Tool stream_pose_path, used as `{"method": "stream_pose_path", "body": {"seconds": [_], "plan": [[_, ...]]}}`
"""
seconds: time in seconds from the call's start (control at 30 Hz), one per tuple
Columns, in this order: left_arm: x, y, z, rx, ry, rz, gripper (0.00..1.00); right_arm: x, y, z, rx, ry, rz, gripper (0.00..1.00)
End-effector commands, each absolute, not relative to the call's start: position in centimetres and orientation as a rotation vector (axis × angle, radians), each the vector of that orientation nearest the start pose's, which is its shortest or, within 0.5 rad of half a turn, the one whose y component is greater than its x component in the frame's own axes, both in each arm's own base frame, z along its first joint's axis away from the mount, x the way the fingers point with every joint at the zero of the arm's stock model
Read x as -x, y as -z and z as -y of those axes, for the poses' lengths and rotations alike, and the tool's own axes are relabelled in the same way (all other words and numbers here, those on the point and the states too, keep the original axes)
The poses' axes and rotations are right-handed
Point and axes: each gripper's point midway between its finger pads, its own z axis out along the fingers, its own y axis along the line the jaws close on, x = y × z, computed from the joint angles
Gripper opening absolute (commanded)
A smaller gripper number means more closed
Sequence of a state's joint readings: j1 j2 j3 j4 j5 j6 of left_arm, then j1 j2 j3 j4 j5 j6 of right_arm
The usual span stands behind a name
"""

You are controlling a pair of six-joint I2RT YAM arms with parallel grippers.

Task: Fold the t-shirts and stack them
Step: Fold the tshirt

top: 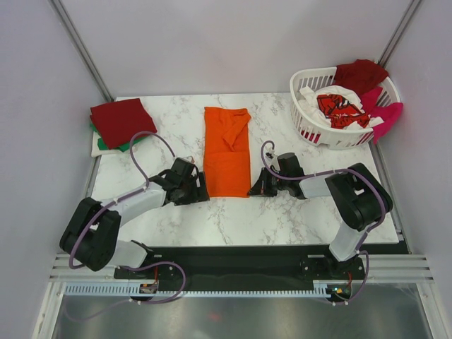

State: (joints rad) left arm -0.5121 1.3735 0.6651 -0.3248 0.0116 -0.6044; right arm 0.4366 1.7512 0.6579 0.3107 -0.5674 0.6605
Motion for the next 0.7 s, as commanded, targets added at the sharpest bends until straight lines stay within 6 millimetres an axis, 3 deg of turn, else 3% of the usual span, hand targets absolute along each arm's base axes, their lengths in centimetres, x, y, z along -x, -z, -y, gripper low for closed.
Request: {"method": "stream_pose_path", "body": {"seconds": [0.0,0.27,0.67], "plan": [[-26.2,-2.7,16.4,0.175,0.378,-2.59,0.84,-25.2,1.5,-24.0,0.018,-1.053,-2.645,0.0],[-27.1,-1.2,16.7,0.268,0.408,-2.602,0.59,-25.0,1.9,-23.9,0.021,-1.047,-2.658,0.0],[-25.8,0.0,17.0,0.289,0.459,-2.647,0.36,-25.1,2.1,-23.9,0.022,-1.044,-2.664,0.0]]}}
